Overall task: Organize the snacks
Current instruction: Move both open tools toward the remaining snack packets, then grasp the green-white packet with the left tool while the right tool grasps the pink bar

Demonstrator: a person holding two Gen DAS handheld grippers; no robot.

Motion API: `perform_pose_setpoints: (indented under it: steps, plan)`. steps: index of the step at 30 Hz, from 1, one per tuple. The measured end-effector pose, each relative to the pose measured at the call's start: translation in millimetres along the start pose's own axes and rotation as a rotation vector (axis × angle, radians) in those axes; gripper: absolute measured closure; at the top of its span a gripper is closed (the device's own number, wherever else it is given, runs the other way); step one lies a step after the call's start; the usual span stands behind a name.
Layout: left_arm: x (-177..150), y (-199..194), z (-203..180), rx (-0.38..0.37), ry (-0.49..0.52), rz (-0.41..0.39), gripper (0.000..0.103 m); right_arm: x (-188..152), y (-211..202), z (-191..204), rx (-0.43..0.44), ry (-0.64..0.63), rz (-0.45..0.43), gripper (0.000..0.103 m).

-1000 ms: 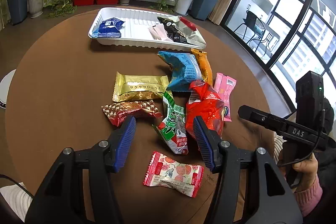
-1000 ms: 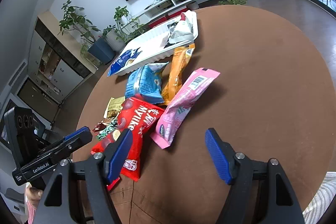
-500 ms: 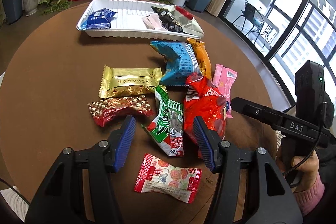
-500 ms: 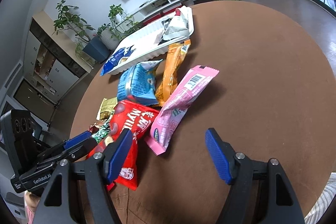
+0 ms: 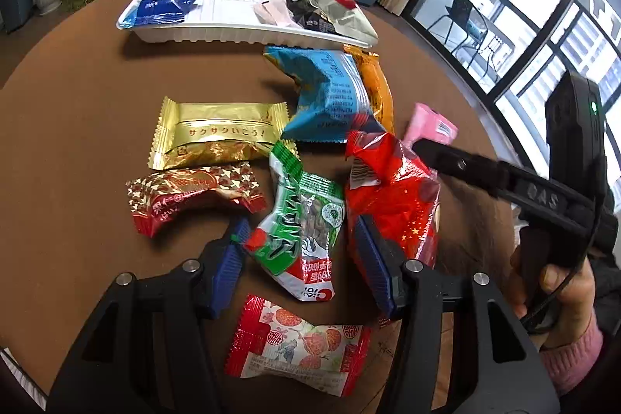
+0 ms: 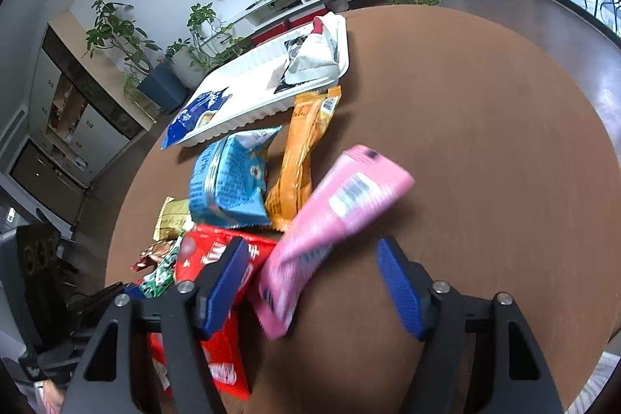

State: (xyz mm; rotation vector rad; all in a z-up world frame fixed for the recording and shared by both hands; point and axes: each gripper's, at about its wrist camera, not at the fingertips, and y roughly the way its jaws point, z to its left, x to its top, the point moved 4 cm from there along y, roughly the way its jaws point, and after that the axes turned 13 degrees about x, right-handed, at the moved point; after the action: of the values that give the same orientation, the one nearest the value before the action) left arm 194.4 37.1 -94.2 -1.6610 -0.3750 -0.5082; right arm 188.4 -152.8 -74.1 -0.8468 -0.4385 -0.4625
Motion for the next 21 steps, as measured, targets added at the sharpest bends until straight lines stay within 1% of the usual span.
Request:
perform_pose_setpoints:
  steps: [2, 3, 5, 6, 7, 9, 10, 13, 15, 21]
  plan:
    - [-1, 1, -1, 0.001, 0.006, -0.004, 0.055, 2, 2, -2, -0.004, 0.006, -0.004, 0.042]
    - [-2, 1, -1, -0.001, 0.009, -0.006, 0.058, 4, 3, -3, -0.009, 0.007, -0.006, 0.044]
    - [-3, 2, -1, 0.005, 0.016, -0.01, 0.064, 6, 5, -3, -0.022, -0.001, -0.004, 0.054]
    - [-3, 2, -1, 0.001, 0.02, -0.011, 0.069, 6, 7, -3, -0.028, -0.013, -0.002, 0.056]
    - [-4, 2, -2, -0.012, 0.022, -0.011, 0.072, 5, 7, -2, -0.033, -0.029, -0.003, 0.058]
    - [-5, 2, -4, -0.013, 0.03, -0.014, 0.073, 3, 8, 1, -0.034, -0.052, 0.002, 0.062]
    - [-6, 2, -5, -0.01, 0.038, -0.017, 0.075, 1, 9, 3, -0.032, -0.067, 0.01, 0.067]
    - [-8, 2, -6, -0.039, 0.033, -0.017, 0.078, -2, 11, 5, -0.028, -0.099, 0.017, 0.074]
    - [-9, 3, -4, -0.067, 0.01, -0.013, 0.08, -2, 10, 2, 0.004, -0.079, 0.014, 0.079]
    - [-9, 4, 2, -0.123, -0.042, 0.004, 0.084, -3, 3, -16, 0.131, 0.046, -0.001, 0.081]
